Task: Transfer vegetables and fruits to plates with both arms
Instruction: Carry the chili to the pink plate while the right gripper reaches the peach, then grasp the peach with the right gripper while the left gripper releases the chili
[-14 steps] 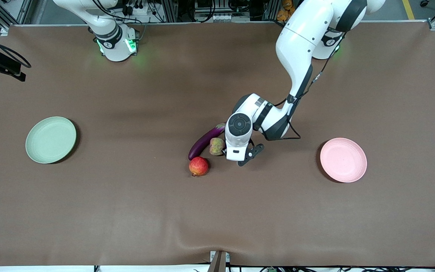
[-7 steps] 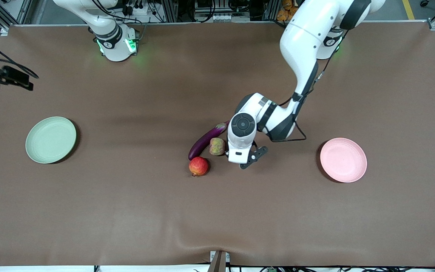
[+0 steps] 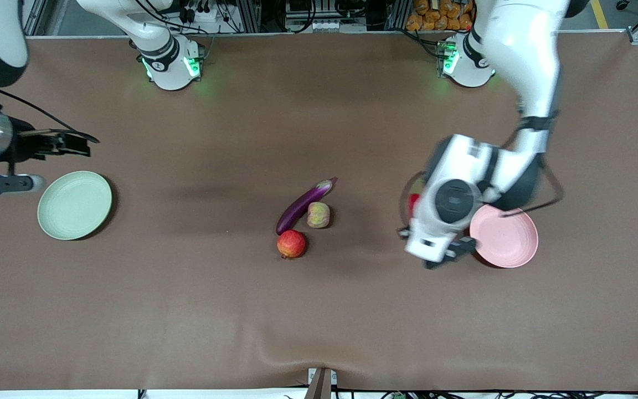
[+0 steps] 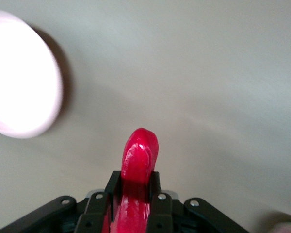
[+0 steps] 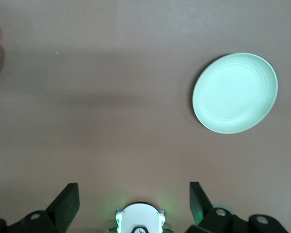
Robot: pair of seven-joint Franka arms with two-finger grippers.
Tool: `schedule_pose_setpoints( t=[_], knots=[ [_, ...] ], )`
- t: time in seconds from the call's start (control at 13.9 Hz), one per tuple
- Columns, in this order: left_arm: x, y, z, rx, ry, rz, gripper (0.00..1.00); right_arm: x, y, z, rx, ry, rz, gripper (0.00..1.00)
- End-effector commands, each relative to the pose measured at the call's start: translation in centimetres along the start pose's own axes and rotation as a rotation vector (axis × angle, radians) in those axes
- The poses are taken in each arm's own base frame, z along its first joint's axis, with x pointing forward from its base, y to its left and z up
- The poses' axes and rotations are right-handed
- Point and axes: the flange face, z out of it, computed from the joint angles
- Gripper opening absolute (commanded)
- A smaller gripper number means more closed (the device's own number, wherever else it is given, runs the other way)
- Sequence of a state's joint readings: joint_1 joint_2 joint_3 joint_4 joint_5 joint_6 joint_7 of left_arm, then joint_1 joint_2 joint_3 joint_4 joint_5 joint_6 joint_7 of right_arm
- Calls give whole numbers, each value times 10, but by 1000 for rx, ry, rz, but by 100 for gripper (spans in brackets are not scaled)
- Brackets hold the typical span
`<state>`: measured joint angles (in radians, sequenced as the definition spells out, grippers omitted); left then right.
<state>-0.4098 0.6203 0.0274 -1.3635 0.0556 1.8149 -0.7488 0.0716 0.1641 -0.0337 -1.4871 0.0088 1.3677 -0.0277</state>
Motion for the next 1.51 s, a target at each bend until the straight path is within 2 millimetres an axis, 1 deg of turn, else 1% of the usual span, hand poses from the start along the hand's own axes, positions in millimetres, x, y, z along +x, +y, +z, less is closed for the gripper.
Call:
schedule_pose_setpoints(
  t=[0.0, 0.07, 0.14, 0.22, 0.29, 0.43, 0.5, 0.58, 0.65, 0.72, 0.79, 0.86, 0.93, 1.01, 1.08, 1.15, 1.37, 1.44],
  knots=[
    [31, -46, 15, 51, -11, 127, 0, 31, -29, 23, 22, -7, 124, 100],
    [48, -69, 23, 80, -9, 175, 0, 40, -51, 37, 16, -25, 204, 100],
    [61, -89, 38, 138, 3, 238, 0, 48, -78, 51, 21, -45, 283, 100],
    [76, -110, 50, 159, 23, 281, 0, 55, -108, 64, 44, -56, 341, 100],
    [85, -125, 63, 142, 39, 306, 0, 62, -140, 77, 85, -64, 394, 100],
    [99, -164, 90, 114, 53, 323, 0, 76, -200, 102, 138, -45, 466, 100],
    [101, -177, 104, 103, 56, 318, 0, 81, -231, 117, 140, -20, 476, 100],
    [99, -184, 112, 94, 66, 315, 0, 91, -255, 135, 150, 11, 490, 100],
    [94, -186, 124, 95, 69, 324, 0, 96, -284, 154, 156, 41, 492, 100],
    [88, -187, 141, 109, 50, 336, 0, 99, -314, 176, 161, 67, 507, 100],
    [86, -191, 147, 127, 42, 345, 0, 99, -340, 197, 158, 80, 533, 100],
    [88, -201, 150, 141, 40, 344, 0, 99, -358, 215, 155, 84, 568, 100],
    [88, -201, 151, 144, 40, 347, 0, 105, -365, 226, 168, 99, 588, 100],
    [86, -199, 154, 148, 32, 349, 8, 106, -381, 233, 193, 132, 579, 100],
    [86, -201, 156, 150, 24, 346, 60, 105, -397, 244, 207, 157, 569, 100],
    [84, -201, 159, 152, 18, 349, 100, 108, -403, 254, 223, 172, 593, 100],
    [84, -200, 158, 151, 19, 354, 100, 110, -415, 275, 234, 180, 647, 100],
    [84, -199, 156, 151, 22, 354, 100, 110, -424, 283, 247, 190, 645, 100]
  ],
)
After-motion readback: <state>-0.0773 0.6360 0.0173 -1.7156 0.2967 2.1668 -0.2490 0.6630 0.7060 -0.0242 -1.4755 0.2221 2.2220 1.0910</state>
